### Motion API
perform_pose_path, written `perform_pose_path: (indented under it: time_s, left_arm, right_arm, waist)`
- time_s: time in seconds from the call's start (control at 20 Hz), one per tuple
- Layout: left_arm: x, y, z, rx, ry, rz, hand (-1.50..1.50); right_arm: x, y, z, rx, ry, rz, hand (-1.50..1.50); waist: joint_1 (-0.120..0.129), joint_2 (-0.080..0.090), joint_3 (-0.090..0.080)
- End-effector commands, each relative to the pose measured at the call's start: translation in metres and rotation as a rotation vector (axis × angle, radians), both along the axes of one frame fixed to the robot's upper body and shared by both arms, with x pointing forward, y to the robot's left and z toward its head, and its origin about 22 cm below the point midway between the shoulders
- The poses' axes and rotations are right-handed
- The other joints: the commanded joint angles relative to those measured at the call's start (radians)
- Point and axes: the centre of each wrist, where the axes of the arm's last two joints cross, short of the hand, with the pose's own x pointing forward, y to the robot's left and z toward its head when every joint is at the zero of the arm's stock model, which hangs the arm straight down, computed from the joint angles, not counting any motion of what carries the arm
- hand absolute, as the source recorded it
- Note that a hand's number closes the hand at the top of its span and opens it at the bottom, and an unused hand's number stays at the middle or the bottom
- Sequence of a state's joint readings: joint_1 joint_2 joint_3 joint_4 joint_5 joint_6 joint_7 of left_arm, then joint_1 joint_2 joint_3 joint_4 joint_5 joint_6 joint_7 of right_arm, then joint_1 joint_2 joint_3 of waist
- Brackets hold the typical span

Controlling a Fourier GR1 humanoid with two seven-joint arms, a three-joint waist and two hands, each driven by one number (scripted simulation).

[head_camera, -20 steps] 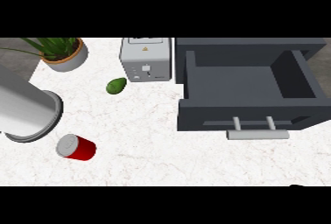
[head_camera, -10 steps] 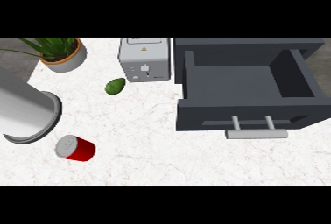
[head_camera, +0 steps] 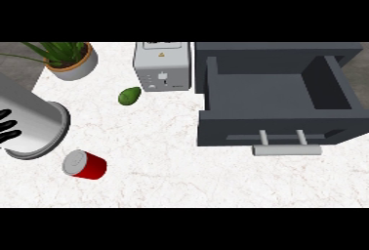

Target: Pick up the can, place it into the drawer and close the drawer

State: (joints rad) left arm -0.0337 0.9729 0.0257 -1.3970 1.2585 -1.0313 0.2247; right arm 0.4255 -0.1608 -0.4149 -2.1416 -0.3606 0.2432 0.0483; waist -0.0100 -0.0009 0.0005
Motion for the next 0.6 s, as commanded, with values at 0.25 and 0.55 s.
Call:
perform_pose_path:
  time_s: [0.25,0.55]
  left_arm:
    - [0.017,-0.036,-0.035,0.033,0.023,0.003,-1.50]
    - [0.023,-0.048,-0.071,0.065,0.027,-0.007,-1.50]
  right_arm:
    - [-0.020,-0.007,0.000,-0.025,0.016,-0.014,-1.50]
    - [-0.018,-0.020,0.006,0.007,-0.001,-0.003,-1.50]
  waist:
    - [0.001,0.000,-0.001]
    - [0.000,0.001,-0.001]
